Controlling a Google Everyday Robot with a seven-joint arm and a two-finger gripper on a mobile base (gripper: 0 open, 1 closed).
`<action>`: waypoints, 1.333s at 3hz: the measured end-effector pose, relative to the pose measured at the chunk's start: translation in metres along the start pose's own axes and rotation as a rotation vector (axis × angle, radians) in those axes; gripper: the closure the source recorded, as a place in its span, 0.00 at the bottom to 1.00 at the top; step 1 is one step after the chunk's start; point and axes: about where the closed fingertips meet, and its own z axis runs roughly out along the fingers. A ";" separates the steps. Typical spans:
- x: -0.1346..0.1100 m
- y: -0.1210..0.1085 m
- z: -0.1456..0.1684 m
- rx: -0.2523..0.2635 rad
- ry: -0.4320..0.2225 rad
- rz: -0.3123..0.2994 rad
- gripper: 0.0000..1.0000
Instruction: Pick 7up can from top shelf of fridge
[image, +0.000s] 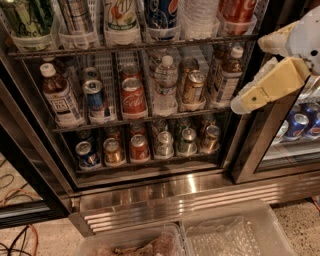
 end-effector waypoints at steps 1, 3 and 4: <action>-0.004 0.003 0.002 0.013 -0.013 -0.003 0.00; -0.046 0.020 0.037 0.084 -0.169 0.050 0.00; -0.086 0.029 0.067 0.088 -0.290 0.074 0.00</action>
Offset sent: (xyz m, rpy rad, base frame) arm 0.0170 0.0412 0.0056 0.1544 -0.1495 -0.1399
